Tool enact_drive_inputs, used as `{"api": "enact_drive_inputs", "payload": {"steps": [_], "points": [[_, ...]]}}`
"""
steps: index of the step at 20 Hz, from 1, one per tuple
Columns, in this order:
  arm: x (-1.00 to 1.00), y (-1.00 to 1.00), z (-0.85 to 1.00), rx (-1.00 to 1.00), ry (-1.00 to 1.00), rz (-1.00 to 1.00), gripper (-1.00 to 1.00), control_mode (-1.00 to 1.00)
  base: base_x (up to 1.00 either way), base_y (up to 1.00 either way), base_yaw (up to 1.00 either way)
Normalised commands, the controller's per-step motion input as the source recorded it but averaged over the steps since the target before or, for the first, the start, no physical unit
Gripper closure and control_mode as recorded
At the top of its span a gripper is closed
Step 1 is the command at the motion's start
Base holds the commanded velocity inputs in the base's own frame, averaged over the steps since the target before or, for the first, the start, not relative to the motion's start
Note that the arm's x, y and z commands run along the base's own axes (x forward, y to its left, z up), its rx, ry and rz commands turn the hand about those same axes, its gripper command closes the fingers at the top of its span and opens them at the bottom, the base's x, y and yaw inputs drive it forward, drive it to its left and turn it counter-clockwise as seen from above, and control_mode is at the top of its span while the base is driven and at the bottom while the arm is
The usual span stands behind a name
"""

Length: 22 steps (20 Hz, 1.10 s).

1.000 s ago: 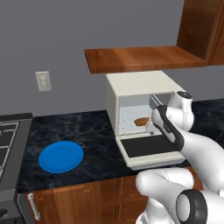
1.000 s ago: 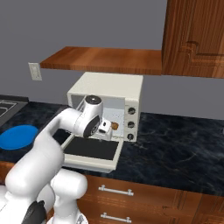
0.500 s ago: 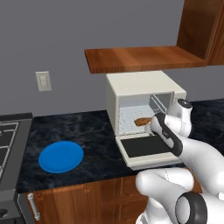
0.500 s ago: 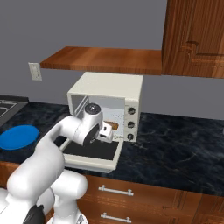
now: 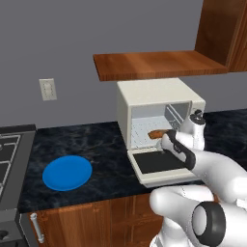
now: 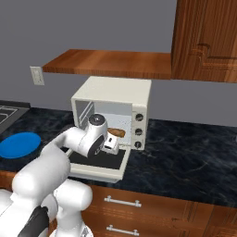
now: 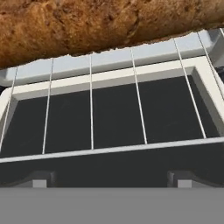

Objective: Pull the toaster oven rack outwards. Pick up the baguette from the plate and place it on the toaster oven rack. Close the toaster oven door fully and set the temperature to the lowest setting.

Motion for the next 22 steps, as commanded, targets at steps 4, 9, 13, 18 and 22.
{"api": "enact_drive_inputs", "payload": {"steps": [4, 9, 13, 18, 22], "points": [[0.29, 0.0, -0.19, 0.0, -0.01, 0.0, -1.0, -1.0, 0.0, 0.0, 0.0], [0.34, 0.0, -0.23, 0.0, -0.03, 0.0, -1.0, -1.0, 0.0, 0.0, 0.0], [0.32, 0.0, -0.06, 0.0, -0.04, 0.0, -1.0, -1.0, 0.0, 0.0, 0.0], [0.38, 0.0, 0.0, 0.0, -0.08, 0.0, -1.0, -1.0, 0.0, 0.0, 0.0], [0.53, 0.0, 0.0, 0.0, -0.13, 0.0, -1.0, -1.0, 0.0, 0.0, 0.0]]}}
